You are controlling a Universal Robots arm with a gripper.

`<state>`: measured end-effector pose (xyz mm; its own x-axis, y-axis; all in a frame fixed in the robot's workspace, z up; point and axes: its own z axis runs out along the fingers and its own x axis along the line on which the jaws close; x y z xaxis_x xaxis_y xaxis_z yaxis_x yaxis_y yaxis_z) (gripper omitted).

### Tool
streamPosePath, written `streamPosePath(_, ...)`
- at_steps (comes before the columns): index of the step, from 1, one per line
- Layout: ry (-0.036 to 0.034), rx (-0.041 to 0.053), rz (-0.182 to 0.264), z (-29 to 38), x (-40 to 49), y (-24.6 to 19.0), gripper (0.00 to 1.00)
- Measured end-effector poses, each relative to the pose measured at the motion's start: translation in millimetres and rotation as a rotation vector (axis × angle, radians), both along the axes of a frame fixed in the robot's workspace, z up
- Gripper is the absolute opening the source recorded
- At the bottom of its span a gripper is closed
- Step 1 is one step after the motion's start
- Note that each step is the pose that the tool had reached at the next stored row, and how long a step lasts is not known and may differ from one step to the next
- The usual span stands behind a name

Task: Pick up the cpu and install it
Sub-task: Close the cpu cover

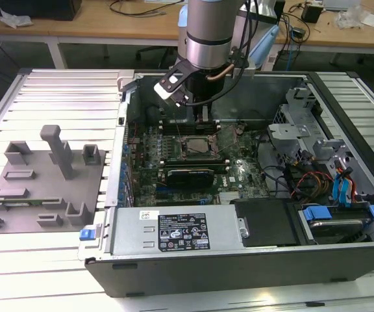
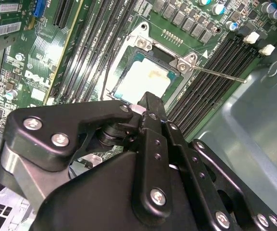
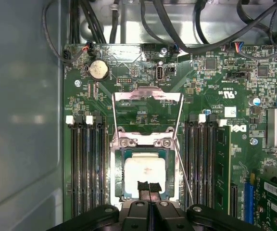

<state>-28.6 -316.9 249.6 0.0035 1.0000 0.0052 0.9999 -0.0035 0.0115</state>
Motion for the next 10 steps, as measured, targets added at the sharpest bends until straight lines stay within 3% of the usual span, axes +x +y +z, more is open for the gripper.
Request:
streamPosePath(6, 0.0015, 0.0001, 0.000, 4.3, 0.0, 0.0, 0.11)
streamPosePath(10, 0.0010, 0.0004, 0.000, 15.8, 0.0, 0.0, 0.11)
